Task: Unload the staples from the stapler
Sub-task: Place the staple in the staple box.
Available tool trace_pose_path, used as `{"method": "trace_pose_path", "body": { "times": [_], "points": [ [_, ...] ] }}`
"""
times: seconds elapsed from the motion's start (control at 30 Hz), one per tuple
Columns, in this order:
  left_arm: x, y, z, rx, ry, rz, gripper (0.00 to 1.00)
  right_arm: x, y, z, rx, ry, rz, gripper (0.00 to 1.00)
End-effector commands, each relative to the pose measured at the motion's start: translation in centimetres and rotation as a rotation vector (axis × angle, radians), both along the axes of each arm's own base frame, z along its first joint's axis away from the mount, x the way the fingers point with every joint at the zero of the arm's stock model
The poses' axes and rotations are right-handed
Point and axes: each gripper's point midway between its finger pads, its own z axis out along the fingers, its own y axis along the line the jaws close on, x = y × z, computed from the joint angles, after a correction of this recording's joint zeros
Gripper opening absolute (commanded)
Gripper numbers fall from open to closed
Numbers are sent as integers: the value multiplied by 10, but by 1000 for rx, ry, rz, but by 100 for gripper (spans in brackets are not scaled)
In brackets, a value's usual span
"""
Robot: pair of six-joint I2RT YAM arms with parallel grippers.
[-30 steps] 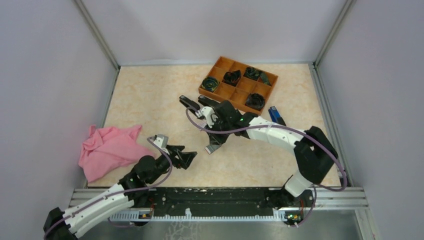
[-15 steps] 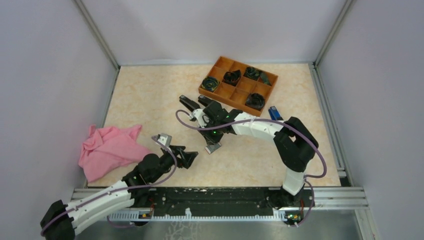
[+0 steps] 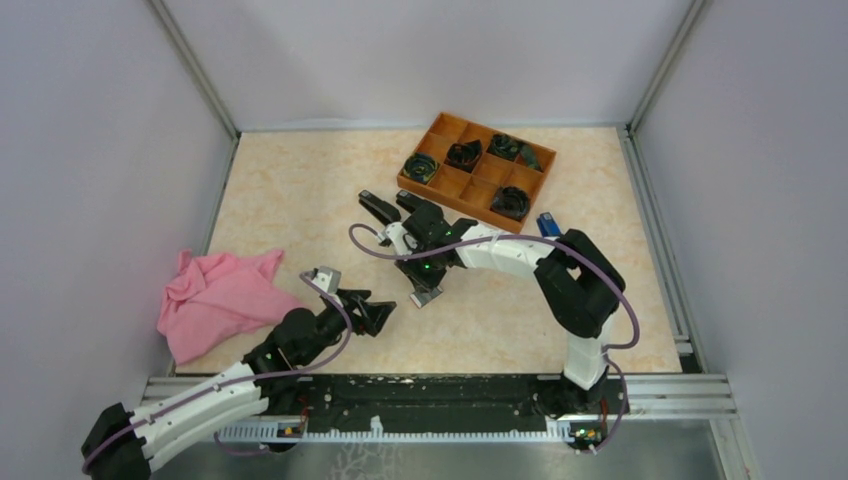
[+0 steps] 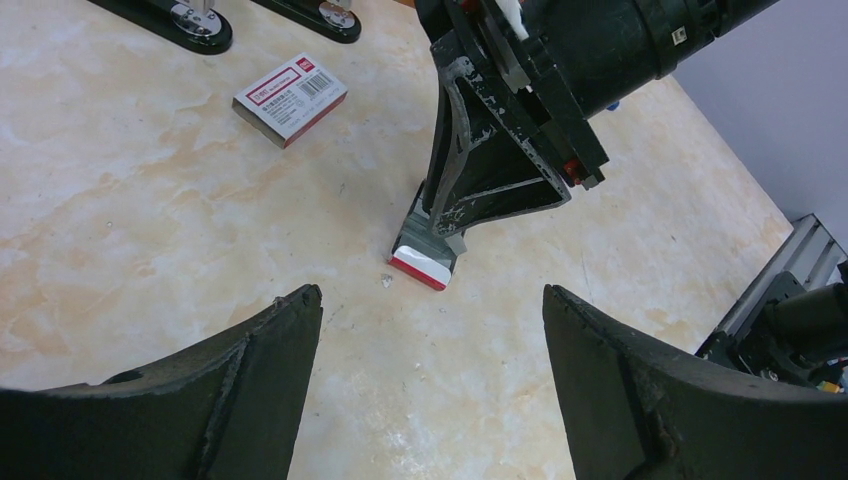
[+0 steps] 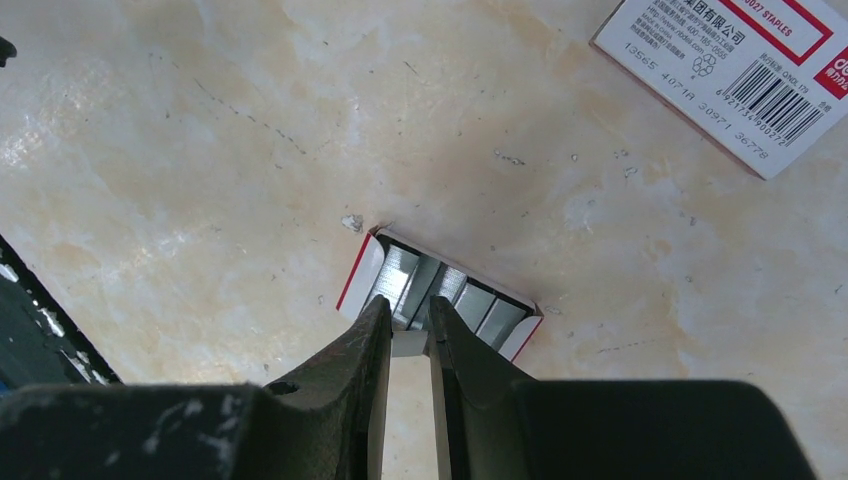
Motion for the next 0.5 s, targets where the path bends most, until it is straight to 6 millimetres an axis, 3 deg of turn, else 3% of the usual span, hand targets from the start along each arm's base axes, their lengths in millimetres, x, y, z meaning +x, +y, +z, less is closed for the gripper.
{"method": "trace_pose_path", "body": {
  "times": [0.0, 0.47],
  "points": [
    [-2, 6, -18, 18, 10, 8, 86, 12, 18, 16, 40, -44, 8, 19],
    [-2, 5, -16, 15, 5, 3, 86, 13, 16, 9, 16, -39, 2, 20]
  ]
}}
